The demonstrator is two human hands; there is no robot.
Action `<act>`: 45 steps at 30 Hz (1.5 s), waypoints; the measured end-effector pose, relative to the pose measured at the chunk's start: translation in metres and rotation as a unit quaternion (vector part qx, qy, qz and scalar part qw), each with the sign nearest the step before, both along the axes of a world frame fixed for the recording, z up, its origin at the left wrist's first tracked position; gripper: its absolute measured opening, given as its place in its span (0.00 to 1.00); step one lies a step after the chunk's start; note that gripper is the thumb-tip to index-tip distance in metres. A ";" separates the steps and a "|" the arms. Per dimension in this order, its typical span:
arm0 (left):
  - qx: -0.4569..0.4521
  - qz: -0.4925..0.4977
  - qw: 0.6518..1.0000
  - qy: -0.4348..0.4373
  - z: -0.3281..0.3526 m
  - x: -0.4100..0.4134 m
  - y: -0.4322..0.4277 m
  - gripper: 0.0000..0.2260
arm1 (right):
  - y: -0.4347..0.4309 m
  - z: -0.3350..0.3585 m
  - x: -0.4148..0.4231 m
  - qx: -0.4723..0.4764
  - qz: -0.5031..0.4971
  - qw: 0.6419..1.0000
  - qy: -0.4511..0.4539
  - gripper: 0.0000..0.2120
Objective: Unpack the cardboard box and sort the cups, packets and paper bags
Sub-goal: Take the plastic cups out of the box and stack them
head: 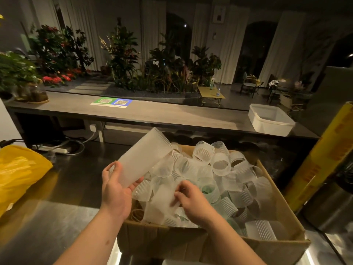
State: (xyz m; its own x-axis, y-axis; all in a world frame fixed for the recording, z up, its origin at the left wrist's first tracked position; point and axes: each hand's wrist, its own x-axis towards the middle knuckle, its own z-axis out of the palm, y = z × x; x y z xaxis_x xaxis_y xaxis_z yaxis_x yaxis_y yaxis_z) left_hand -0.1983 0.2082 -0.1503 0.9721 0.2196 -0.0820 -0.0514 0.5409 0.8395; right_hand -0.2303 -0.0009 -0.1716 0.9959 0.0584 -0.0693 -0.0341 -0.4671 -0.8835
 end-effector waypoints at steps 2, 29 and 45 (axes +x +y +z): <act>0.016 -0.002 1.000 -0.002 -0.004 -0.001 -0.005 0.19 | -0.017 0.009 -0.006 0.078 -0.067 0.994 -0.026 0.04; 0.082 -0.116 0.990 0.008 -0.034 -0.010 -0.041 0.19 | -0.058 0.060 -0.027 0.053 -0.079 0.983 -0.160 0.07; 0.080 -0.139 0.987 0.020 -0.033 -0.012 -0.042 0.21 | -0.043 0.067 -0.016 0.126 -0.016 0.989 -0.079 0.25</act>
State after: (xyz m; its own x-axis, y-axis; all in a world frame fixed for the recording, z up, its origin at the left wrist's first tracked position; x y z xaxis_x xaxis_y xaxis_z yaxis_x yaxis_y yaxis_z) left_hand -0.2104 0.1665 -0.1837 0.9933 -0.0416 -0.1076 0.1153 0.3902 0.9135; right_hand -0.2460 -0.0442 -0.1043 0.9947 0.0217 0.1008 0.1031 -0.2316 -0.9673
